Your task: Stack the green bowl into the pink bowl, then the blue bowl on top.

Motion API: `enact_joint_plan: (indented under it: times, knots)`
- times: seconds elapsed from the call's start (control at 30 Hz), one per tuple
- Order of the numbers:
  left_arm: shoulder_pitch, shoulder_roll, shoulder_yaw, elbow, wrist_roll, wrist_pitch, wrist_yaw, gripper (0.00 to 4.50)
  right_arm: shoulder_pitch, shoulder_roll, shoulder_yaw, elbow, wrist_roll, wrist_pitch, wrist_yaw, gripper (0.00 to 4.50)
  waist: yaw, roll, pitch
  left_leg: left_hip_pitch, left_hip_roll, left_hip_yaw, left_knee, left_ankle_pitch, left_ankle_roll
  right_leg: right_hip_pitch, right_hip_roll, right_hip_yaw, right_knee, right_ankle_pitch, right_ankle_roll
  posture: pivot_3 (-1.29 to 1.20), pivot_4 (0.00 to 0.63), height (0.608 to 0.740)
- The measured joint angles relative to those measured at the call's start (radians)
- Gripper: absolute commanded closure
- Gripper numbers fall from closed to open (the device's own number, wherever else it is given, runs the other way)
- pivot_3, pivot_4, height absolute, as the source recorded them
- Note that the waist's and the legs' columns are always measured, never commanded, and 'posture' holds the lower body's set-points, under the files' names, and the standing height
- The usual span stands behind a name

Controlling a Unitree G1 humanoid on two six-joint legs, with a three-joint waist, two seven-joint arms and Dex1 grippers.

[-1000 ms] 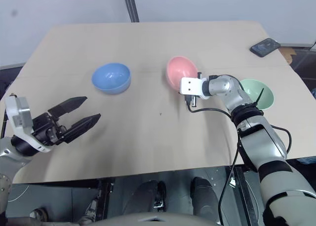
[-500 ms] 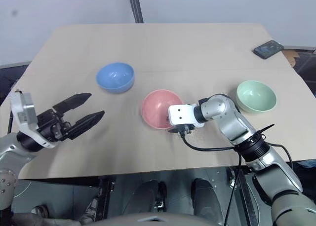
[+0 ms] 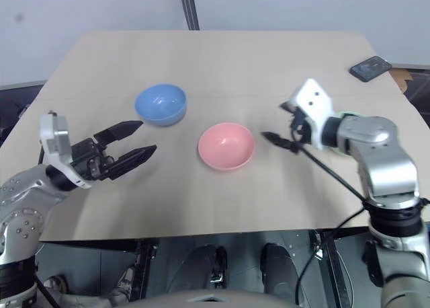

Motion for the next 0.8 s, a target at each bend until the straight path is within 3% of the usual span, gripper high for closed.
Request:
enact_joint_plan:
  times: [0.07, 0.2, 0.23, 0.33, 0.53, 0.57, 0.67, 0.8]
  knots:
    - [-0.025, -0.002, -0.021, 0.022, 0.010, -0.001, -0.015, 0.00, 0.047, -0.021, -0.053, 0.099, -0.049, -0.011, -0.115, 0.04, 0.001, 0.000, 0.000, 0.000, 0.000, 0.001, 0.000, 0.000, 0.000, 0.000, 0.001, 0.000, 0.000, 0.000, 0.001, 0.00, 0.150, 0.740]
    - [-0.056, -0.003, -0.044, 0.046, 0.020, -0.003, -0.032, 0.00, 0.096, -0.001, -0.110, 0.227, -0.062, -0.022, -0.213, 0.04, -0.002, 0.000, 0.000, 0.000, 0.000, 0.001, 0.000, 0.000, 0.000, 0.000, 0.003, 0.002, 0.000, 0.002, 0.003, 0.00, 0.150, 0.740]
    - [-0.058, -0.003, -0.046, 0.046, 0.021, -0.003, -0.035, 0.00, 0.103, 0.007, -0.111, 0.250, -0.057, -0.023, -0.222, 0.27, -0.005, 0.000, 0.000, 0.000, 0.001, 0.002, 0.000, 0.000, 0.000, -0.001, 0.003, 0.003, 0.000, 0.002, 0.004, 0.00, 0.150, 0.740]
    - [-0.069, -0.003, -0.050, 0.051, 0.027, -0.003, -0.042, 0.00, 0.112, 0.016, -0.111, 0.317, -0.033, -0.042, -0.227, 1.30, -0.013, 0.000, 0.000, 0.000, 0.001, 0.002, 0.000, 0.000, 0.000, 0.000, 0.003, 0.003, 0.000, 0.002, 0.004, 0.00, 0.150, 0.740]
    - [-0.067, -0.003, -0.049, 0.054, 0.027, -0.003, -0.042, 0.00, 0.094, 0.005, -0.098, 0.363, 0.006, -0.081, -0.221, 4.18, -0.016, 0.000, 0.000, 0.000, 0.001, 0.002, 0.000, 0.000, 0.000, -0.001, 0.003, 0.004, 0.000, 0.002, 0.004, 0.00, 0.150, 0.740]
    - [-0.064, -0.003, -0.049, 0.054, 0.027, -0.003, -0.041, 0.00, 0.089, -0.001, -0.093, 0.363, 0.007, -0.090, -0.219, 4.44, -0.016, 0.000, 0.000, 0.000, 0.001, 0.002, 0.000, 0.000, 0.000, -0.001, 0.003, 0.004, 0.000, 0.002, 0.004, 0.00, 0.150, 0.740]
    - [-0.042, -0.007, -0.043, 0.052, 0.027, -0.003, -0.031, 0.00, 0.080, -0.025, -0.067, 0.336, 0.024, -0.136, -0.178, 4.44, -0.016, 0.000, 0.000, 0.000, 0.001, 0.001, 0.000, 0.000, 0.001, -0.001, 0.003, 0.004, 0.000, 0.002, 0.004, 0.00, 0.150, 0.740]
    - [-0.024, -0.011, -0.026, 0.045, 0.025, -0.003, -0.017, 0.00, 0.052, -0.002, -0.027, 0.175, 0.173, -0.145, -0.046, 4.44, -0.022, 0.001, 0.001, 0.000, 0.003, 0.002, 0.000, 0.000, 0.000, -0.002, 0.004, 0.005, 0.000, 0.002, 0.004, 0.00, 0.150, 0.740]
